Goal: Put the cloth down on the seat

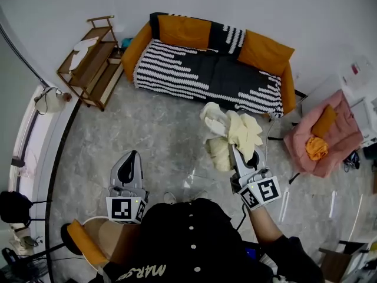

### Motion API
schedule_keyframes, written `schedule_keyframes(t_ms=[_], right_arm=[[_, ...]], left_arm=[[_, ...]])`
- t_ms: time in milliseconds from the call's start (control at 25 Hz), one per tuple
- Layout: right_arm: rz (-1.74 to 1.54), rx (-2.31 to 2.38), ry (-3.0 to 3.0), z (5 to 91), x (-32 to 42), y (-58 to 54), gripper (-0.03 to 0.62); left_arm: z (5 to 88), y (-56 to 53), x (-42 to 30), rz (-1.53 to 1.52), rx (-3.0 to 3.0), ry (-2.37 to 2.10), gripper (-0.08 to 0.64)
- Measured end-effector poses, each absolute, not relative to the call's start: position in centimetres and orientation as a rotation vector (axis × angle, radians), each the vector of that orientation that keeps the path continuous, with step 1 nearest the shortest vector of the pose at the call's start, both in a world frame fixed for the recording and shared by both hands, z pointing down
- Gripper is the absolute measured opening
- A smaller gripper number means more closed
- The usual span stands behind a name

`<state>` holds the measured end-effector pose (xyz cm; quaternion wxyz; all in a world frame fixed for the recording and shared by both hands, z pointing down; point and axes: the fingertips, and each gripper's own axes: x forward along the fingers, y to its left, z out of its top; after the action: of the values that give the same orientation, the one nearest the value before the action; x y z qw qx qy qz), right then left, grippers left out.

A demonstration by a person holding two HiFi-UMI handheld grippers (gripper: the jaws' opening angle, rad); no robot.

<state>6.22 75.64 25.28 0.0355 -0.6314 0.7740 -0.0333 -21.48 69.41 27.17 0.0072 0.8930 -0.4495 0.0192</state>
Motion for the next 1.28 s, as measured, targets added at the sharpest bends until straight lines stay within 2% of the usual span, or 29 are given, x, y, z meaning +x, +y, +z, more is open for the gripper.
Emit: schedule_keyframes(t_ms=[440,840,1280], right_arm=[[-0.112,-1.986,2.315,26.3,2.0,76.5,0.114],[-0.103,-1.984,2.327,26.6,1.4,74.9,0.114],[-0.116,-1.928,2.407,26.9,1.5,68.1,0.114]], left_arm=[[28.6,70.1,-26.9,0.088,2.783,-1.378,0.000],[29.1,69.1,-26.8,0.094,2.763,-1.357,0.000],[28.8,63.2,-26.3,0.121,2.739,-1.409,0.000]])
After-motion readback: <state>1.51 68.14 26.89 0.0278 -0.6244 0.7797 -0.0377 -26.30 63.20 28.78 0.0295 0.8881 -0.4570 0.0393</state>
